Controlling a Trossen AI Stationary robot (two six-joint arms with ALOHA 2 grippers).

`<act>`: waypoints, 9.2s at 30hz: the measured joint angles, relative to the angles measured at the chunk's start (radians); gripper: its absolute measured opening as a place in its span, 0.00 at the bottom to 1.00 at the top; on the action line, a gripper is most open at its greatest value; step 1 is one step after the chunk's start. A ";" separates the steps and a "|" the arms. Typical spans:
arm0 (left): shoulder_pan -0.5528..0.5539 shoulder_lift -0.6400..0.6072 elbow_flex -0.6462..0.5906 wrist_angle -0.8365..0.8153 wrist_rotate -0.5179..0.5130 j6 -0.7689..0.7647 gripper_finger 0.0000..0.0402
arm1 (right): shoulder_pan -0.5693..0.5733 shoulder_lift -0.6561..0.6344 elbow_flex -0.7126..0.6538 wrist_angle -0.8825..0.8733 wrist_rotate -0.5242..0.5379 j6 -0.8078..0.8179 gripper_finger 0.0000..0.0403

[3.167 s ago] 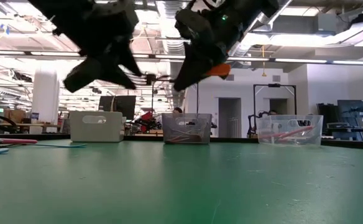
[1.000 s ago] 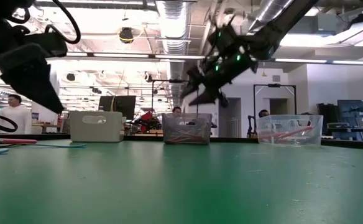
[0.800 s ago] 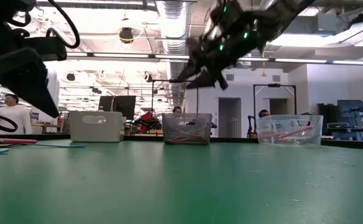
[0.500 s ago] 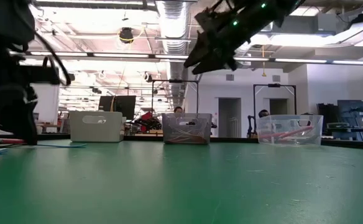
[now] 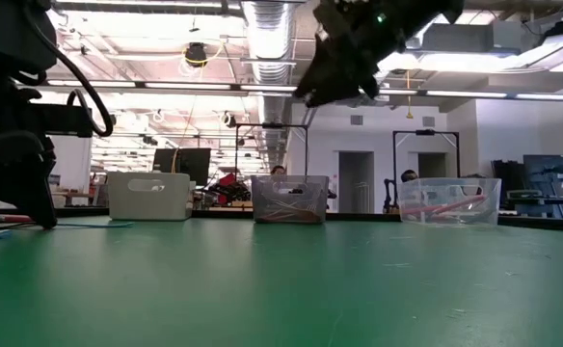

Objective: Sort silverware by color (type)
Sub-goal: Put the blue fork into the white bin, then put the pink fork into the transparent bin

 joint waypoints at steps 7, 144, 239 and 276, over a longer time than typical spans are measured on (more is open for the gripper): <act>0.001 0.007 0.052 0.022 -0.087 0.076 0.01 | 0.037 0.003 -0.174 0.194 -0.031 0.118 0.55; 0.888 -0.205 0.441 0.168 -0.034 0.938 0.00 | 0.130 0.412 -0.125 0.825 -0.055 0.063 0.39; 0.581 0.286 0.380 0.379 0.210 1.154 0.07 | 0.245 0.148 -0.131 0.374 0.301 0.096 0.42; 0.359 0.277 0.382 0.929 0.099 0.960 0.11 | 0.162 0.107 -0.131 0.546 0.247 0.101 0.21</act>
